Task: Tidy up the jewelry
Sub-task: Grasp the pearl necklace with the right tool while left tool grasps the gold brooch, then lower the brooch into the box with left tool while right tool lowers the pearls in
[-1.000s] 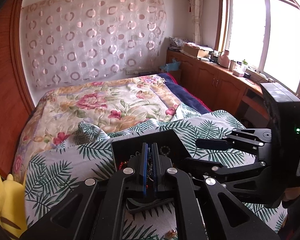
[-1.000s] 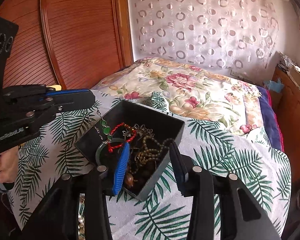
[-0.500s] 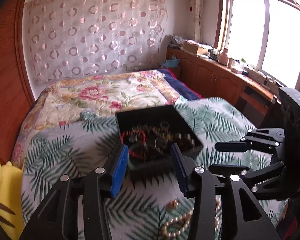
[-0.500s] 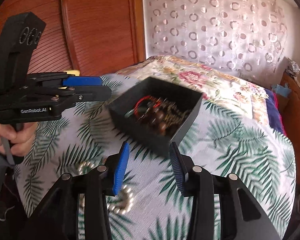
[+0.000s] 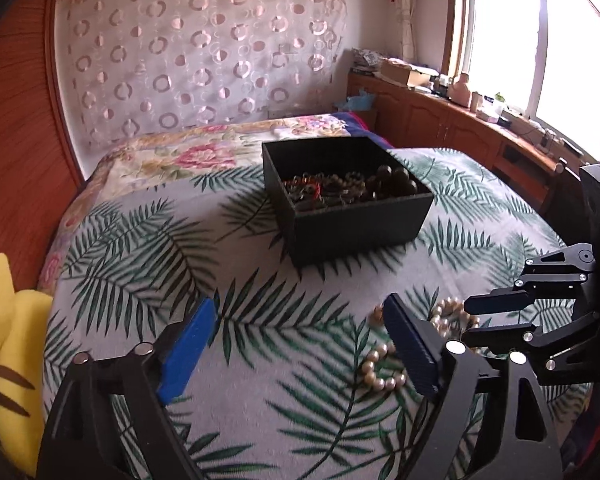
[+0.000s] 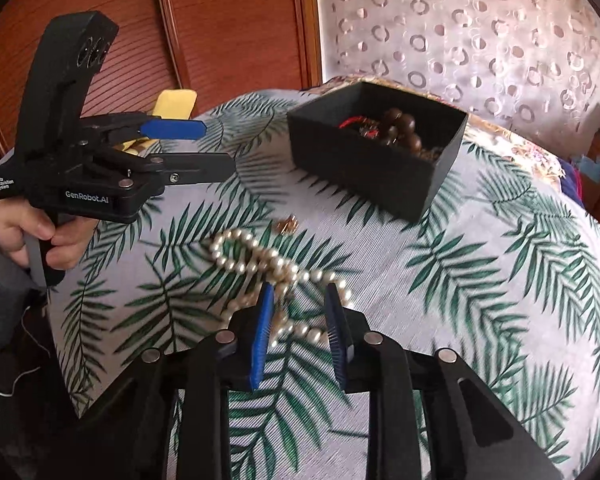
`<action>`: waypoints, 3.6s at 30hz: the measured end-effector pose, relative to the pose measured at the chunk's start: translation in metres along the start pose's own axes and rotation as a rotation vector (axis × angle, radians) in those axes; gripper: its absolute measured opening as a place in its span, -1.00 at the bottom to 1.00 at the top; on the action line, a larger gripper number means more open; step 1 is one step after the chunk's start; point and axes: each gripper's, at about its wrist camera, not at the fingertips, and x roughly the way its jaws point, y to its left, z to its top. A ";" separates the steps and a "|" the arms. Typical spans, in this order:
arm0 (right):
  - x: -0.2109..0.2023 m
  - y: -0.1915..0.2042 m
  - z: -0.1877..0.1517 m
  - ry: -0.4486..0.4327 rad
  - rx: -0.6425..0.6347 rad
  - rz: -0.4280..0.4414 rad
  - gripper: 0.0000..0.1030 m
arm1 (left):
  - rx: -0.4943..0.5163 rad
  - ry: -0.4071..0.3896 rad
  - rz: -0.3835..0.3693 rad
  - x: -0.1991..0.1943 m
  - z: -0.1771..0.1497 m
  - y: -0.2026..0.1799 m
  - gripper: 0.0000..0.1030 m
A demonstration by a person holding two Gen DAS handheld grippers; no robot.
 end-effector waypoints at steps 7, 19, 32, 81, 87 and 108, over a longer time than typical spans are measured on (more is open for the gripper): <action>0.008 -0.002 0.001 0.013 0.033 0.017 -0.62 | -0.008 0.002 -0.001 -0.002 -0.010 0.000 0.69; -0.011 -0.003 0.003 -0.036 0.025 -0.008 -0.84 | -0.011 0.015 -0.014 0.002 -0.015 -0.005 0.69; -0.105 -0.033 0.006 -0.234 0.059 -0.117 -0.84 | 0.021 0.067 -0.084 0.019 -0.013 -0.030 0.44; -0.189 -0.042 0.115 -0.455 -0.061 -0.257 -0.84 | 0.092 -0.045 -0.045 -0.004 0.066 -0.047 -0.72; -0.178 -0.046 0.155 -0.453 -0.086 -0.277 -0.84 | 0.081 -0.050 -0.030 0.004 0.084 -0.039 -0.72; -0.071 -0.062 0.193 -0.249 -0.034 -0.255 -0.83 | 0.026 -0.012 -0.018 0.046 0.093 -0.021 -0.72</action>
